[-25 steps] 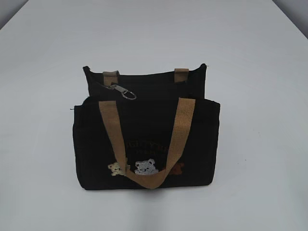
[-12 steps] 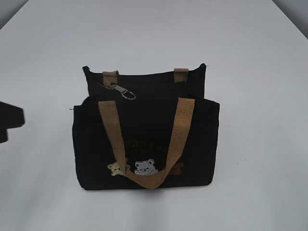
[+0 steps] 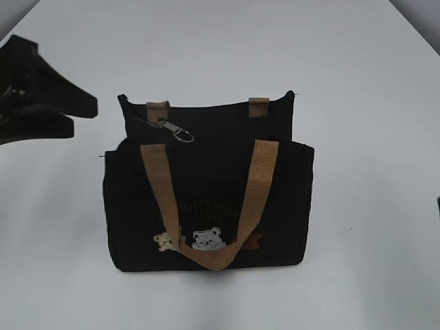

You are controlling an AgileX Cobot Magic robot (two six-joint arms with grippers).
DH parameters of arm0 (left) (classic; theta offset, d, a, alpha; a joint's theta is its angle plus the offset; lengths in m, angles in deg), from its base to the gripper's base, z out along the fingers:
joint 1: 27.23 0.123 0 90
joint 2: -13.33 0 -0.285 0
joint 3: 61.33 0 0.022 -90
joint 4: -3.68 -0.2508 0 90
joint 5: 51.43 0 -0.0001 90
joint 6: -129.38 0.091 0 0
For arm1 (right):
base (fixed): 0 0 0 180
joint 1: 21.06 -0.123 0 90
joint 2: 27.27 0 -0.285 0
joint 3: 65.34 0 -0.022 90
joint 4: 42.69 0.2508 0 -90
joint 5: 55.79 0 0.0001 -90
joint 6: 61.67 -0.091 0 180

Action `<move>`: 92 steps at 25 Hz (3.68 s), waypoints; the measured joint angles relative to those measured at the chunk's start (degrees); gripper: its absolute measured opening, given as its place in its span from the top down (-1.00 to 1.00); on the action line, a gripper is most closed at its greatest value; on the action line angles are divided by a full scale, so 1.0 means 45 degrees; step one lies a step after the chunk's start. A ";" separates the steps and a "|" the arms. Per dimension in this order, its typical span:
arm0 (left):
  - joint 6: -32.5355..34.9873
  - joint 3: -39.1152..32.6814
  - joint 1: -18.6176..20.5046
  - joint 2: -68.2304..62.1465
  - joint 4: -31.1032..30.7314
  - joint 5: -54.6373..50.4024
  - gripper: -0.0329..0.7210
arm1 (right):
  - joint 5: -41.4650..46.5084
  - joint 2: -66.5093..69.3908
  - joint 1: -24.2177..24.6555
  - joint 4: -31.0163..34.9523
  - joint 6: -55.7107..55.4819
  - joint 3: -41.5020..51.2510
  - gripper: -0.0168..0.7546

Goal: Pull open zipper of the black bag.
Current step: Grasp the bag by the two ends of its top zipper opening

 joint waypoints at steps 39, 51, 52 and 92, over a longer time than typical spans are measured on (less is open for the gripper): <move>0.0378 0.2841 -0.2236 -0.2780 -0.0728 -0.0277 0.89 | -0.1850 1.1812 -0.5675 0.1955 0.6459 -0.7787 -0.11; 0.0378 0.2841 -0.2236 -0.2765 -0.0753 -0.0277 0.90 | -0.1875 1.2049 -0.5675 0.0421 0.6448 -0.7825 0.64; 0.0378 0.2841 -0.2236 -0.2765 -0.0753 -0.0277 0.90 | -0.1875 1.2049 -0.5681 0.0422 0.6448 -0.7825 0.73; 0.0378 0.2841 -0.2274 -0.2751 -0.1032 -0.0195 0.90 | 0.2477 1.1031 -0.3087 -0.7299 -0.2506 -0.8231 0.96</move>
